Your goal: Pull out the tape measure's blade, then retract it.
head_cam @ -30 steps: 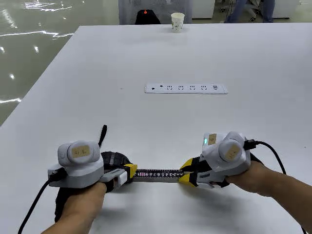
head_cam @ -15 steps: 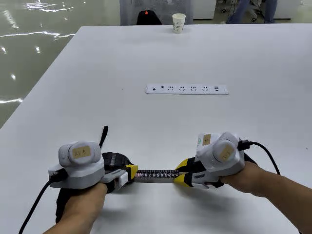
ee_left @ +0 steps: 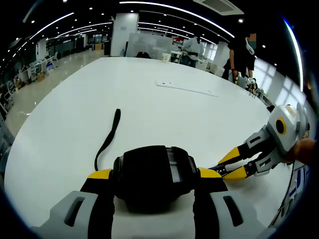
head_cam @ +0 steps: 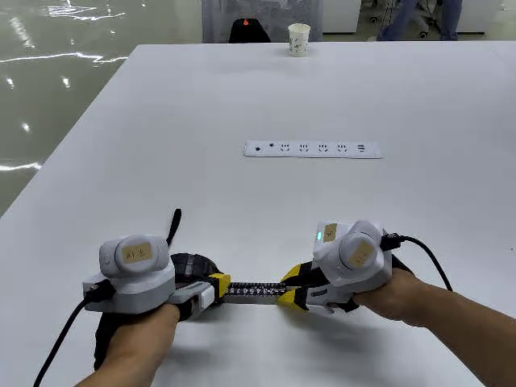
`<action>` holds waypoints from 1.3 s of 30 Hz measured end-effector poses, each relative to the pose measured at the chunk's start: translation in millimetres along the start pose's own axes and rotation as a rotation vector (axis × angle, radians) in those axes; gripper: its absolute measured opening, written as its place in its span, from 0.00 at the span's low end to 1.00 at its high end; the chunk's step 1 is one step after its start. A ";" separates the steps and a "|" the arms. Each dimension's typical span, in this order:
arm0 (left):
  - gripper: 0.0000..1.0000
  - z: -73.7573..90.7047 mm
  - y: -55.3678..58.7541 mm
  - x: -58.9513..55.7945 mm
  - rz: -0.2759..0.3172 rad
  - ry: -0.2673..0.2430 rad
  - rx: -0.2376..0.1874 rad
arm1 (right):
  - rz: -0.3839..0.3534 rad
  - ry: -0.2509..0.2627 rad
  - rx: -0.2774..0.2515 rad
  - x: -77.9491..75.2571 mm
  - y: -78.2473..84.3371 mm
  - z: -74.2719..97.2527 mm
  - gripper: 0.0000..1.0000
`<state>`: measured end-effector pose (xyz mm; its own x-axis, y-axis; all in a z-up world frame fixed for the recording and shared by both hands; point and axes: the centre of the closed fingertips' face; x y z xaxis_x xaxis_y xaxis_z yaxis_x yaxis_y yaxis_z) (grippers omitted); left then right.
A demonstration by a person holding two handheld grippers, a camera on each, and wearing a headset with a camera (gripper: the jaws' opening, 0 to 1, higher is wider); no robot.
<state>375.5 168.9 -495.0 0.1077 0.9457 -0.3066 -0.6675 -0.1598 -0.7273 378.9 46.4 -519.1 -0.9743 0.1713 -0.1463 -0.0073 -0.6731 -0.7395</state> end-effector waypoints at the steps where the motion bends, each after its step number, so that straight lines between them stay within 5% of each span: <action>1: 0.59 0.0 0.1 0.0 0.000 0.000 0.000 | 0.001 -0.001 0.000 0.4 -0.6 -0.6 0.10; 39: 0.59 0.7 -0.6 0.2 0.015 0.007 -0.003 | 0.029 -0.025 -0.034 19.4 -38.1 -37.2 0.10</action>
<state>375.4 169.4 -494.2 0.1029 0.9413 -0.3216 -0.6672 -0.1745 -0.7242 368.6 102.2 -518.2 -0.9794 0.1331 -0.1518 0.0286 -0.6527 -0.7571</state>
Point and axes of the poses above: the centre of the closed fingertips' face, and the gripper's own axes: z roughly backward along the fingers, x roughly to its left, y roughly out of its underside, and after that the axes turned 13 degrees about y, right-handed
